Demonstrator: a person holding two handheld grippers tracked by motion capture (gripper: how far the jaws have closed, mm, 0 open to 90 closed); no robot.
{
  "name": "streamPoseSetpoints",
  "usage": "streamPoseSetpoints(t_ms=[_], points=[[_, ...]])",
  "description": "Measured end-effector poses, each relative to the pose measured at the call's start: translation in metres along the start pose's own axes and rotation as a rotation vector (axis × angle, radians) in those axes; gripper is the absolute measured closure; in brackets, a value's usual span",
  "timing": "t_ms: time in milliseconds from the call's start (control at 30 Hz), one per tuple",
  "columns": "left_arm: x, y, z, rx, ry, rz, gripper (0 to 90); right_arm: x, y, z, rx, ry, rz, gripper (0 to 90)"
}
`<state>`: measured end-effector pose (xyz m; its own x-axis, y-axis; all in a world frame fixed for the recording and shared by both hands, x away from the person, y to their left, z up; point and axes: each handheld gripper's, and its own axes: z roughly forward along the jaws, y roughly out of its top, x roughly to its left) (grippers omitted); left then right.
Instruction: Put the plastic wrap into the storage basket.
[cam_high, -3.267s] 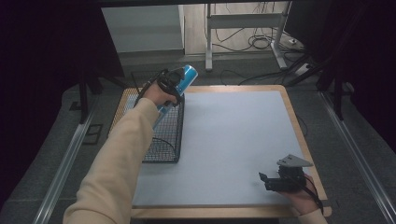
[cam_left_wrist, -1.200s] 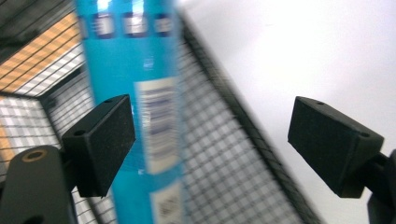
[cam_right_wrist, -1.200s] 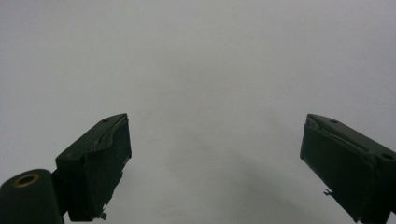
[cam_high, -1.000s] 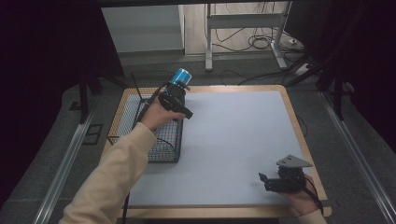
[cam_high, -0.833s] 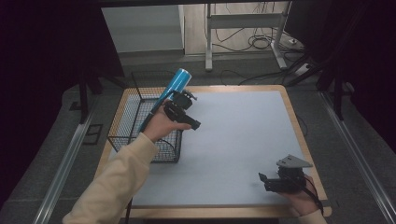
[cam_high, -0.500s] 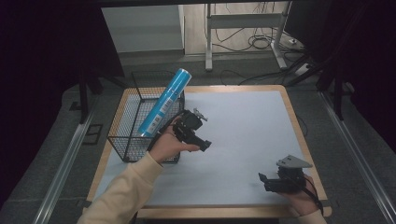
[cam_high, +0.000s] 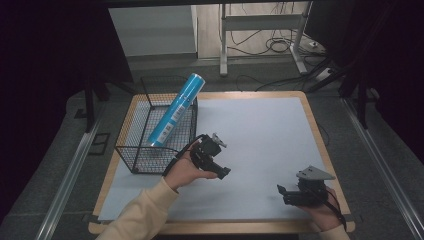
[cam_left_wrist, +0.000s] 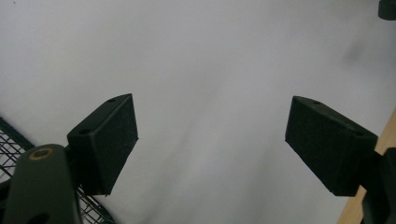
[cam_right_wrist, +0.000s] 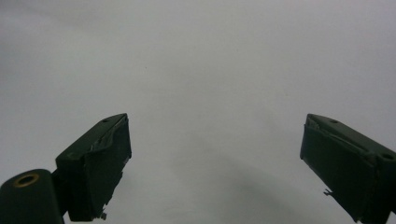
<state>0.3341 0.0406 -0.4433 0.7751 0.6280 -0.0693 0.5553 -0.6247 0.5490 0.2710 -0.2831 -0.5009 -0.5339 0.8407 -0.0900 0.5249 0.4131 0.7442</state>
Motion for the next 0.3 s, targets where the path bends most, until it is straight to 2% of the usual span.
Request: streamPoseSetpoints(t_ms=[300], points=[[-0.0014, -0.0018, 0.0002, -0.011, -0.005, -0.005, 16.3, -0.0009, 0.0011, -0.0027, -0.024, -0.009, 0.005, 9.0]])
